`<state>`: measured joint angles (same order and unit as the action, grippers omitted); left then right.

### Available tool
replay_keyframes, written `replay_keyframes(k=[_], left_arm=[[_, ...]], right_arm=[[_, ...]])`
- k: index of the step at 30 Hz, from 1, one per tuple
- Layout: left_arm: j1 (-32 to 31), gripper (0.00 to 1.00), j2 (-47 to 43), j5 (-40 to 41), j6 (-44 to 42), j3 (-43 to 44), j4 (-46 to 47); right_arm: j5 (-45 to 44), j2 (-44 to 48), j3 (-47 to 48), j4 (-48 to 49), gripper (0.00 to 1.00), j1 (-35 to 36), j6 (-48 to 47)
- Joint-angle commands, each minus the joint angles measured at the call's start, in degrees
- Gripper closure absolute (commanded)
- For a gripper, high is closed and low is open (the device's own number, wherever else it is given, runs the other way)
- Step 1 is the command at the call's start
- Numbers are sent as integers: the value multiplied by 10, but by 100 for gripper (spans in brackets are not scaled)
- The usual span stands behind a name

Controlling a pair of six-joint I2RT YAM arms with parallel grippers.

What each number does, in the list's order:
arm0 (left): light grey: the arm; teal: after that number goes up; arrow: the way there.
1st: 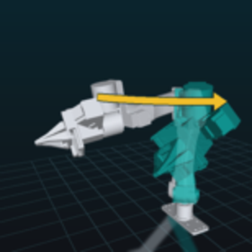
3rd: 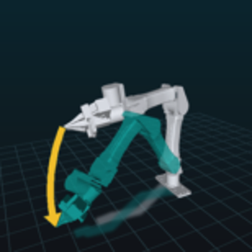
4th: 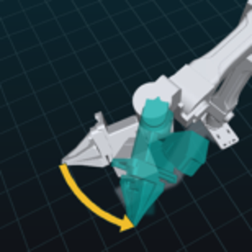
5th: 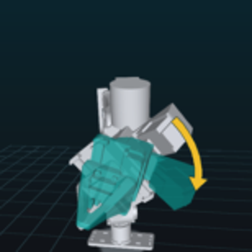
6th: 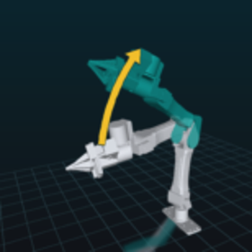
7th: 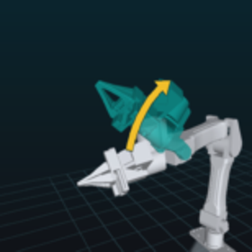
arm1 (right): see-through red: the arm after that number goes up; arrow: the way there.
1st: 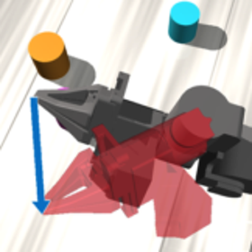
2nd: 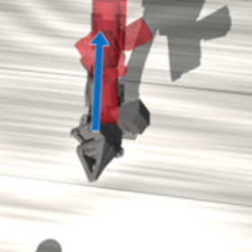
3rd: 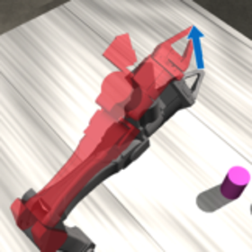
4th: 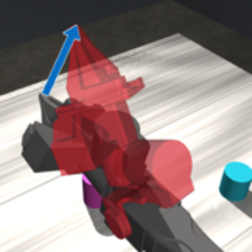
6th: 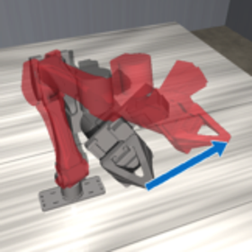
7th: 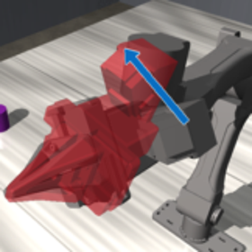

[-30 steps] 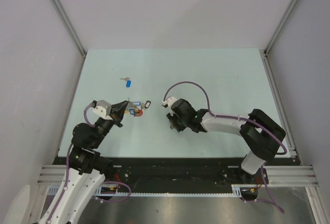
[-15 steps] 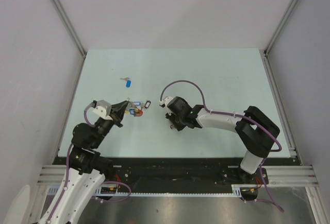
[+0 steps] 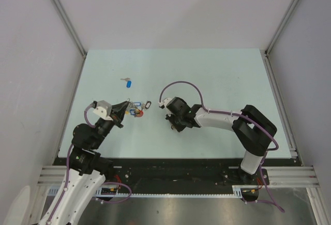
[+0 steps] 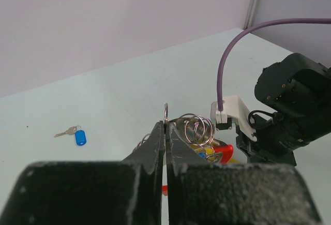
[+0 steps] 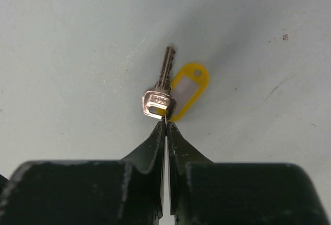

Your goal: Put the keys on the keyring

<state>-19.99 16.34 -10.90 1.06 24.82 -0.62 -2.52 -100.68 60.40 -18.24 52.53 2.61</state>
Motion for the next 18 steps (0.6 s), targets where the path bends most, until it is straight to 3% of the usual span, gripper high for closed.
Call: replay_keyframes(k=[1,9,18], left_arm=[[-1,100,-4,-8,-4,18,25],[-2,100,-3,-17,-7,17,26],[-2,100,40,-113,-9,27,43]], right_arm=[[-3,6,22,-4,100,-2,-7],[-33,65,21,-13,100,1,-24],[-52,201,-21,62,100,-5,-77]])
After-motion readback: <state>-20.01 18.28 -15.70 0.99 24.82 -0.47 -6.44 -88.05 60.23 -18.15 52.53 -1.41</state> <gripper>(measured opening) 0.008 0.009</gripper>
